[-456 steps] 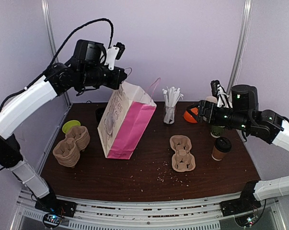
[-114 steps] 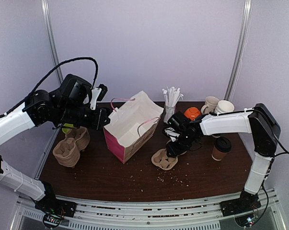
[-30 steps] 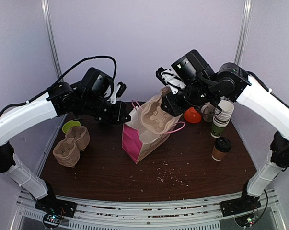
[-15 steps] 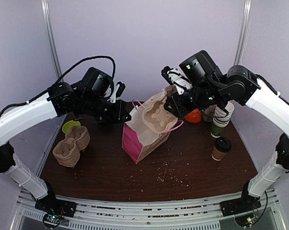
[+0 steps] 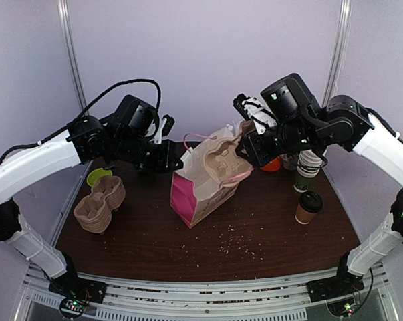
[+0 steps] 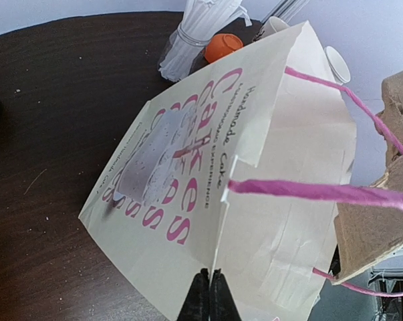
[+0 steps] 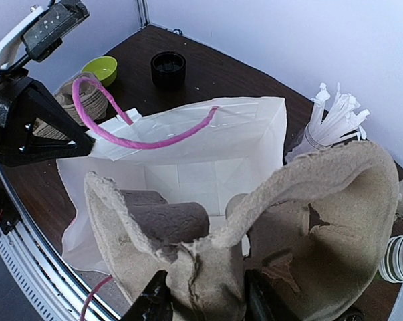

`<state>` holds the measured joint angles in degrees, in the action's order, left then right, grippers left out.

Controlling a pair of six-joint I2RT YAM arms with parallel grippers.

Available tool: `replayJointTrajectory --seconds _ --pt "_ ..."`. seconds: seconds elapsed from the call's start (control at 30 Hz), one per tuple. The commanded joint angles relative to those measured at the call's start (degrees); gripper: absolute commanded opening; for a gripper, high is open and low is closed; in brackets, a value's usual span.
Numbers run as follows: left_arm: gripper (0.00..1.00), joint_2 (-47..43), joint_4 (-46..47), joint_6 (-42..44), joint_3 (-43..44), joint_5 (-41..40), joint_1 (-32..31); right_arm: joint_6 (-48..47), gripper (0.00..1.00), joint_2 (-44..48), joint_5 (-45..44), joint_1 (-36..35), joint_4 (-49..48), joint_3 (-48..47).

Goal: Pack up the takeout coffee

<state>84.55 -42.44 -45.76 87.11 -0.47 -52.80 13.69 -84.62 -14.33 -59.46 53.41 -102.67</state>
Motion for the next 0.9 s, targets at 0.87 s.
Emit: replayJointTrajectory --seconds 0.87 --pt "0.0 -0.7 2.6 -0.8 1.5 0.9 0.3 -0.2 0.37 -9.4 6.8 -0.2 -2.0 -13.6"
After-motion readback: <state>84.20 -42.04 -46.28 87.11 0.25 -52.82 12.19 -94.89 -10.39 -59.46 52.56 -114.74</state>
